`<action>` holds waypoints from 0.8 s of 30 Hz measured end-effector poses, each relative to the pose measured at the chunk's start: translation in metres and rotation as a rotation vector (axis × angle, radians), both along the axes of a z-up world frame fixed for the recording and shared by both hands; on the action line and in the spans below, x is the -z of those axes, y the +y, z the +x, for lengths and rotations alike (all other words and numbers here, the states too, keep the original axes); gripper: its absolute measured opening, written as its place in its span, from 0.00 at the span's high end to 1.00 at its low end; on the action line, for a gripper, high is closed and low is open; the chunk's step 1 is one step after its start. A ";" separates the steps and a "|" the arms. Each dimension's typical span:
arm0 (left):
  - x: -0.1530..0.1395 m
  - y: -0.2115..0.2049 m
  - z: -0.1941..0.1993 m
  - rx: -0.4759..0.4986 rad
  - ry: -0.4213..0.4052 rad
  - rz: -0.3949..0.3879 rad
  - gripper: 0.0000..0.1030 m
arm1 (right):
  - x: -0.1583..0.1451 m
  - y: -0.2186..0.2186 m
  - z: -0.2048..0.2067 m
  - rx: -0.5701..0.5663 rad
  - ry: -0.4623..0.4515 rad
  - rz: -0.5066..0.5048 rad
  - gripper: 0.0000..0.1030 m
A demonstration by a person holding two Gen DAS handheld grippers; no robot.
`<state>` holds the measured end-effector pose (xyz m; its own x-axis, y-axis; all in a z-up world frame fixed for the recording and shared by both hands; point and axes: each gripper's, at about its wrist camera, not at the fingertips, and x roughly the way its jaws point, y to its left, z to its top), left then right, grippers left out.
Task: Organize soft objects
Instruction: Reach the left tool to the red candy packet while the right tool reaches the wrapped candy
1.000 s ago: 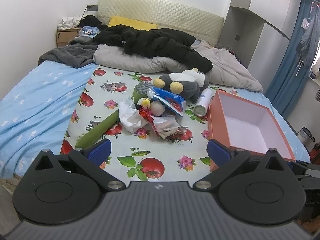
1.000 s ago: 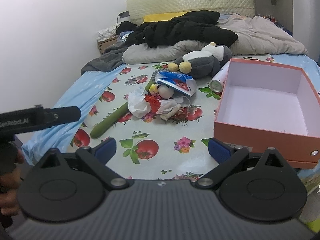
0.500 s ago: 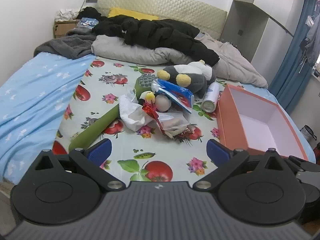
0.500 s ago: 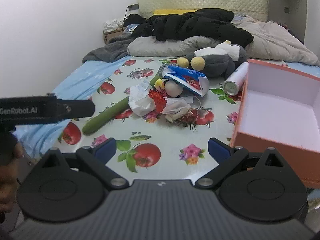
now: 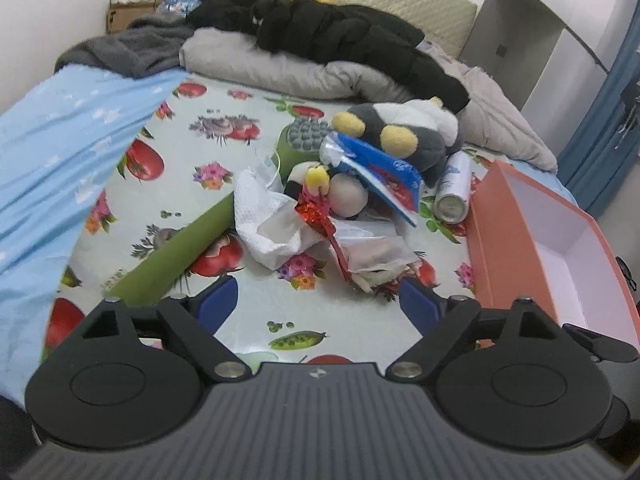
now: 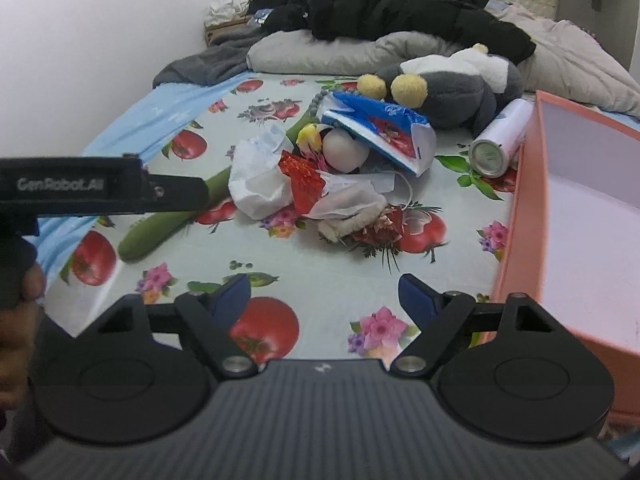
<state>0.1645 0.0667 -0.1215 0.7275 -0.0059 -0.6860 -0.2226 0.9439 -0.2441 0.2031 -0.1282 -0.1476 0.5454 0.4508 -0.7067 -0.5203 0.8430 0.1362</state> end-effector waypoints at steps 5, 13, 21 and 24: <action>0.024 0.011 0.035 0.013 0.033 -0.059 0.27 | 0.017 0.009 0.027 0.003 0.001 -0.040 0.20; 0.056 0.015 0.092 0.027 0.079 -0.128 0.43 | 0.048 0.019 0.068 0.038 0.017 -0.117 0.19; 0.083 0.012 0.131 0.026 0.119 -0.180 0.68 | 0.067 0.032 0.094 -0.023 -0.035 -0.169 0.20; 0.093 0.013 0.140 0.030 0.134 -0.198 0.74 | 0.074 0.038 0.100 -0.051 -0.045 -0.192 0.20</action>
